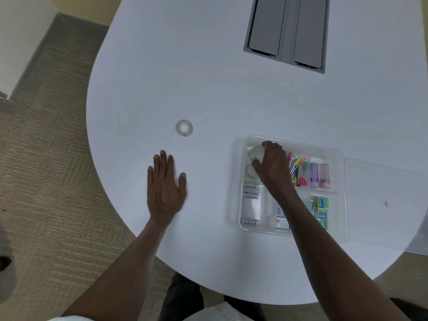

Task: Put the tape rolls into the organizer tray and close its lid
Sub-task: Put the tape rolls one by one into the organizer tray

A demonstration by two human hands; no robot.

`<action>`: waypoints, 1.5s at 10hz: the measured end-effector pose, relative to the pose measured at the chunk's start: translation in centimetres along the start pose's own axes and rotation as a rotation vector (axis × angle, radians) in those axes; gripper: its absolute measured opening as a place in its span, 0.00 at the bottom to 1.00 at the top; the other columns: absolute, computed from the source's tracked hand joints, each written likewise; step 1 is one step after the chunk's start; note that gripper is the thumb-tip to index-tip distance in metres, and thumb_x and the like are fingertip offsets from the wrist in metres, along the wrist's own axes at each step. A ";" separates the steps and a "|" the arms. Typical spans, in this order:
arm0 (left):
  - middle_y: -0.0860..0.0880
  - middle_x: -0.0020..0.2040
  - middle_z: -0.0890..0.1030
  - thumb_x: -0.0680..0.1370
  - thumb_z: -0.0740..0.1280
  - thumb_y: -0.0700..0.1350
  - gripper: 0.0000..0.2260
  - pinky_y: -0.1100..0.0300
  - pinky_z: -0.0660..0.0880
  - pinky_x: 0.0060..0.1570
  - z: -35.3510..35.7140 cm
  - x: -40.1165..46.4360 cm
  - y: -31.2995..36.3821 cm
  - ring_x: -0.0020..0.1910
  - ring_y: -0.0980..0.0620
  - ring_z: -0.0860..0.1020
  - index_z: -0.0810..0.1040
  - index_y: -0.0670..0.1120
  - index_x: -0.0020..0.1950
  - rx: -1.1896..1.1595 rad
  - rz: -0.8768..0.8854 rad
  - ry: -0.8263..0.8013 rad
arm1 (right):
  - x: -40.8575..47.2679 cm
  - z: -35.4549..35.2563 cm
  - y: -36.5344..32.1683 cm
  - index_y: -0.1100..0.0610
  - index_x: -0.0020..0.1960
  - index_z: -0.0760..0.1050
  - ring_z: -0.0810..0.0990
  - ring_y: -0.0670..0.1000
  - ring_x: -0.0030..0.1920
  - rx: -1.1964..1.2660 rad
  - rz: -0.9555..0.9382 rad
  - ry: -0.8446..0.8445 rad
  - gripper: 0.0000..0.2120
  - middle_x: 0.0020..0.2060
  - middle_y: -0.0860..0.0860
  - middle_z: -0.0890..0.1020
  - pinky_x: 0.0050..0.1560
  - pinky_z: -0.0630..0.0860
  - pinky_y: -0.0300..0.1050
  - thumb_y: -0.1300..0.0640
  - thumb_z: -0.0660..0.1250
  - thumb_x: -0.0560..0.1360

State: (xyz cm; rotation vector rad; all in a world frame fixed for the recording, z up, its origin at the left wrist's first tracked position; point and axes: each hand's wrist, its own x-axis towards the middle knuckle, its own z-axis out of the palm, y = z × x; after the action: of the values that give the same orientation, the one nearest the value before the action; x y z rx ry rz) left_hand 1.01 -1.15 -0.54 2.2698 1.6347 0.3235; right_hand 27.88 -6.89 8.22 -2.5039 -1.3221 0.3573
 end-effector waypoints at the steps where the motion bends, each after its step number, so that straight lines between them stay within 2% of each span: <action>1: 0.43 0.82 0.58 0.83 0.55 0.53 0.27 0.47 0.56 0.79 0.1 0.0 0.0 0.82 0.46 0.54 0.60 0.42 0.79 0.007 0.000 0.006 | 0.1 0.4 0.2 0.66 0.58 0.72 0.76 0.64 0.48 -0.017 -0.014 -0.003 0.19 0.48 0.63 0.78 0.48 0.73 0.54 0.66 0.69 0.67; 3: 0.43 0.82 0.58 0.83 0.56 0.53 0.27 0.47 0.56 0.79 0.1 0.0 0.0 0.82 0.46 0.54 0.60 0.42 0.79 0.003 -0.003 0.004 | -0.2 1.2 0.6 0.67 0.58 0.71 0.74 0.63 0.47 0.020 -0.032 -0.011 0.21 0.48 0.64 0.75 0.45 0.73 0.54 0.72 0.67 0.66; 6: 0.43 0.82 0.58 0.83 0.56 0.53 0.27 0.46 0.56 0.79 0.0 0.1 0.1 0.82 0.46 0.54 0.60 0.42 0.79 -0.019 -0.009 0.001 | 0.3 1.8 -0.1 0.66 0.63 0.67 0.76 0.63 0.48 0.038 0.064 0.017 0.22 0.48 0.64 0.77 0.47 0.73 0.52 0.60 0.68 0.73; 8: 0.44 0.82 0.58 0.83 0.56 0.53 0.27 0.47 0.55 0.80 -0.1 0.1 0.2 0.82 0.46 0.54 0.60 0.43 0.79 -0.022 -0.016 -0.003 | 0.4 2.6 -0.5 0.68 0.65 0.65 0.76 0.64 0.49 0.054 0.125 0.062 0.24 0.48 0.64 0.77 0.47 0.72 0.52 0.63 0.66 0.72; 11: 0.44 0.82 0.57 0.83 0.56 0.53 0.27 0.47 0.54 0.80 -0.2 0.0 0.2 0.82 0.46 0.53 0.60 0.43 0.80 -0.045 -0.021 -0.012 | 0.1 2.8 -0.7 0.65 0.59 0.66 0.76 0.63 0.46 0.100 0.128 0.106 0.20 0.45 0.62 0.76 0.42 0.70 0.49 0.64 0.66 0.69; 13: 0.44 0.82 0.57 0.83 0.56 0.53 0.27 0.48 0.53 0.80 -0.2 0.0 0.2 0.82 0.47 0.53 0.59 0.43 0.80 -0.046 -0.022 -0.011 | -0.2 2.8 -0.8 0.63 0.60 0.65 0.75 0.62 0.46 0.129 0.103 0.110 0.21 0.47 0.61 0.76 0.44 0.74 0.51 0.64 0.67 0.70; 14: 0.44 0.82 0.57 0.83 0.56 0.53 0.27 0.48 0.53 0.80 -0.2 0.0 0.2 0.82 0.46 0.53 0.60 0.43 0.80 -0.041 -0.022 -0.008 | -0.3 2.6 -0.8 0.63 0.60 0.65 0.75 0.61 0.47 0.147 0.097 0.101 0.21 0.48 0.61 0.76 0.43 0.69 0.47 0.64 0.68 0.69; 15: 0.44 0.82 0.57 0.83 0.56 0.53 0.27 0.48 0.53 0.80 -0.1 0.1 0.1 0.82 0.46 0.53 0.59 0.43 0.80 -0.035 -0.023 -0.015 | -0.4 1.9 -1.2 0.63 0.61 0.65 0.73 0.62 0.49 0.156 0.101 0.135 0.23 0.50 0.61 0.75 0.45 0.66 0.47 0.64 0.67 0.68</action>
State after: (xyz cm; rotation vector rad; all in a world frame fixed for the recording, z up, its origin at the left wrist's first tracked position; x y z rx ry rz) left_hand 1.12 -1.08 -0.36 2.2202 1.6336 0.3260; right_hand 26.11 -6.35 6.91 -2.4232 -1.0768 0.2949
